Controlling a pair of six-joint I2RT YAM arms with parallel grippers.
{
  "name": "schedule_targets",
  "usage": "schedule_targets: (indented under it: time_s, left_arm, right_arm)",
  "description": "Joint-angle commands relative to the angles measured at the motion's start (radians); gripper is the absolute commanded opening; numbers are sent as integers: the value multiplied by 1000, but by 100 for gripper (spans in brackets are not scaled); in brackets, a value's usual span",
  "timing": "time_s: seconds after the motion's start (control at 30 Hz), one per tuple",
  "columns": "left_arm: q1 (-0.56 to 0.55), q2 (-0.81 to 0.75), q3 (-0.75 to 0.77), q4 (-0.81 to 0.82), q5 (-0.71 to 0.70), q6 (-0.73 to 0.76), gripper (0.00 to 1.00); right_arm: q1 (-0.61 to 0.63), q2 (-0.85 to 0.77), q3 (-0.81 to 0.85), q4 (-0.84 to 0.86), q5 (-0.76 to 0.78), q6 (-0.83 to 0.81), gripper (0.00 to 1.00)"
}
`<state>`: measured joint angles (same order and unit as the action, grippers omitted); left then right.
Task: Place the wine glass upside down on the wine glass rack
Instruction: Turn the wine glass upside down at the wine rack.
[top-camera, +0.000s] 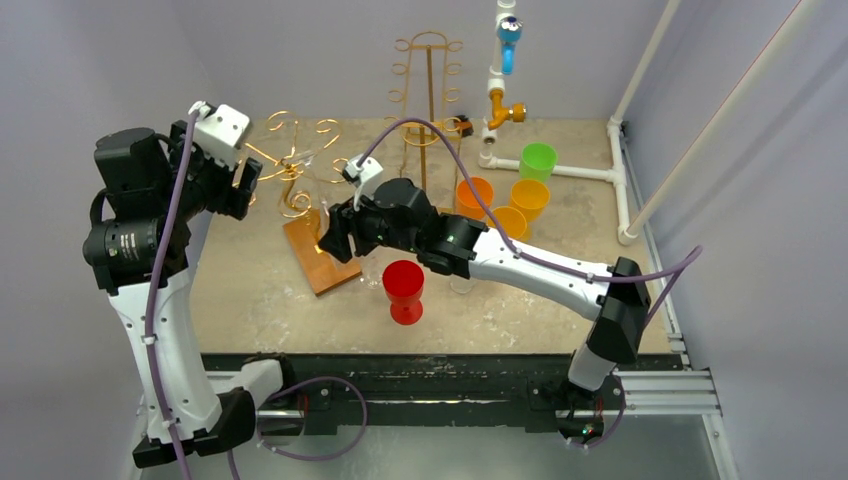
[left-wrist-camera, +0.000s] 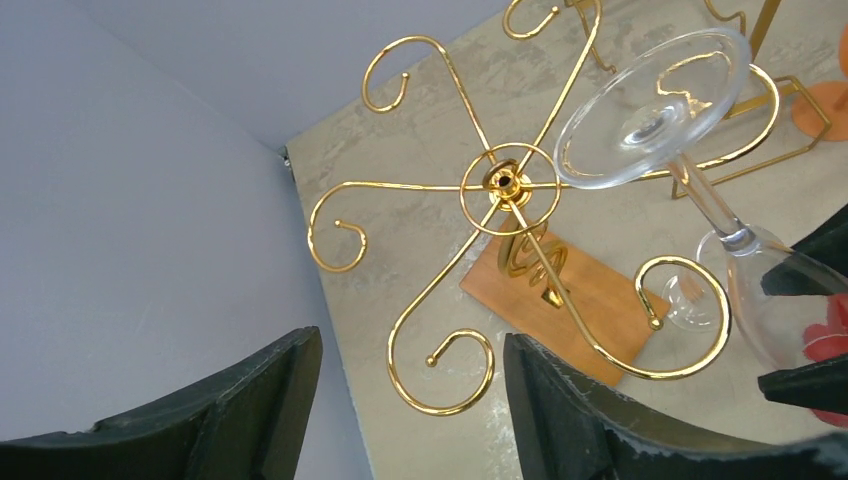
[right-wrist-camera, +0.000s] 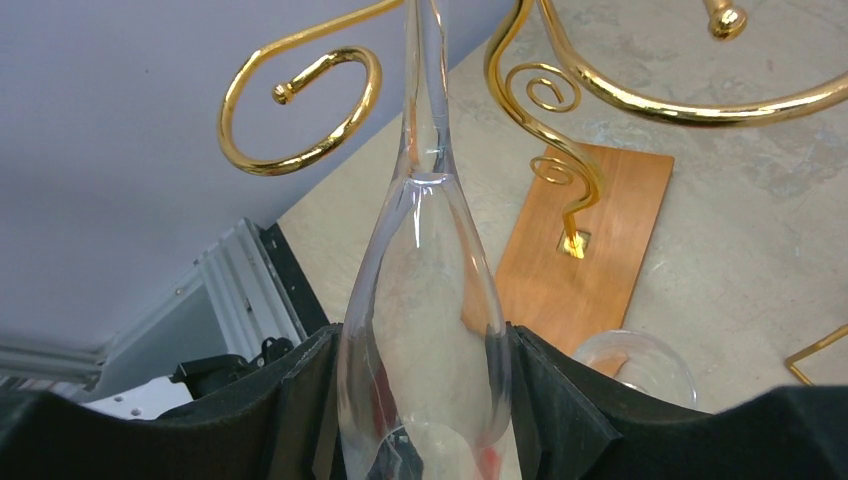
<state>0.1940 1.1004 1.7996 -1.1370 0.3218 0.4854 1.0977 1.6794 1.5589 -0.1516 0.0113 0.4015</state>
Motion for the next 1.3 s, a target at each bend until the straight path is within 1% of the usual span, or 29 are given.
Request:
schedule_targets:
  time_s: [0.0,0.07,0.17,0.33,0.47,0.6,0.73,0.93,1.13,1.27]
  left_arm:
    - [-1,-2,12,-109,-131,-47,67]
    - [-1,-1,2,-109,-130,-43,60]
    - [0,-21,-43,-67,-154,-38,53]
    - [0,-47,-91,-41,-201,-27,48]
    - [0,-63,-106,-48,-228,-10,47]
    - [0,-67,-103,-64,-235,3,47]
    - [0,-72,-108,-65,-240,9,48]
    - [-1,-73,-127,-50,-247,8,45]
    - [-1,-72,-138,-34,-265,-1,44]
    - [-1,-70,-135,-29,-263,-11,44]
  right_arm:
    - [2,-10,5,98,23,13,3]
    - [2,-2,5,106,17,16,3]
    - [2,18,14,112,9,20,3]
    - [4,59,32,122,-8,32,3]
    - [13,98,61,123,-8,32,3]
    - [33,131,91,113,-8,17,2]
    - [45,139,97,118,1,5,2]
    - [62,140,87,133,22,-39,0]
    - [75,128,47,197,35,-85,0]
    - [76,113,-18,285,37,-90,0]
